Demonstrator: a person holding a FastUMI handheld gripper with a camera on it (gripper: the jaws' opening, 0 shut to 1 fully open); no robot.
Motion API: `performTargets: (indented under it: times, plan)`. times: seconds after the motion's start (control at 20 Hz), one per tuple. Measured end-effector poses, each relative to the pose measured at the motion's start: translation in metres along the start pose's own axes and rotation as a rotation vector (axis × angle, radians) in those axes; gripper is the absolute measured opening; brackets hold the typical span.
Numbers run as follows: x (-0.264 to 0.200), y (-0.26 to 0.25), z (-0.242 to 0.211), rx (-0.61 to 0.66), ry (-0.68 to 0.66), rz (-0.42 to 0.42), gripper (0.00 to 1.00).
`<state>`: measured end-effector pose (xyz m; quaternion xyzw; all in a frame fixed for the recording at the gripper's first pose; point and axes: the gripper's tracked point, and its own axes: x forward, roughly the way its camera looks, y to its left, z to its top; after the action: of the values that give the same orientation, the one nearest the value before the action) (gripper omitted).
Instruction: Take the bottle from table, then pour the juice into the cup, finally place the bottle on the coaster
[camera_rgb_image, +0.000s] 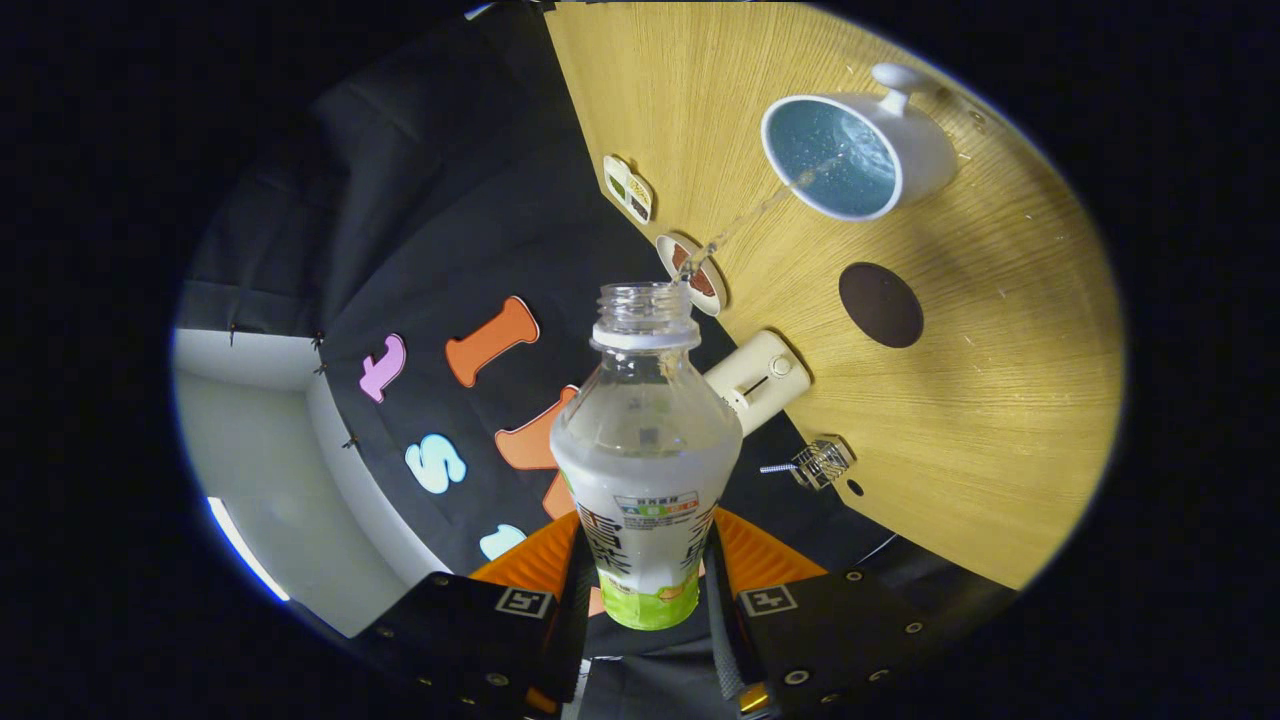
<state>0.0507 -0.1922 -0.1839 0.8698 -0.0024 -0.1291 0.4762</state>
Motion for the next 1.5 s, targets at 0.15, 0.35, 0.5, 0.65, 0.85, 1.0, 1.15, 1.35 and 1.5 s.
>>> performTargets:
  times: [0.15, 0.35, 0.5, 0.65, 0.85, 1.0, 1.15, 1.35, 1.5]
  plan:
    - [-0.002, 0.002, 0.001, 0.018, -0.003, 0.003, 0.53]
    - [-0.002, 0.003, 0.001, 0.055, -0.007, 0.015, 0.53]
    - [0.000, 0.002, 0.003, 0.050, -0.018, 0.012, 0.53]
    - [-0.002, 0.001, 0.006, 0.022, -0.024, 0.009, 0.53]
    - [-0.002, -0.006, 0.006, -0.026, -0.013, -0.004, 0.53]
    - [0.000, -0.015, 0.012, -0.100, -0.020, -0.001, 0.53]
    - [-0.001, -0.017, 0.019, -0.212, -0.047, -0.005, 0.53]
    - [0.000, -0.007, 0.007, -0.478, -0.033, -0.003, 0.53]
    - [0.000, 0.010, -0.009, -0.698, -0.002, 0.028, 0.54]
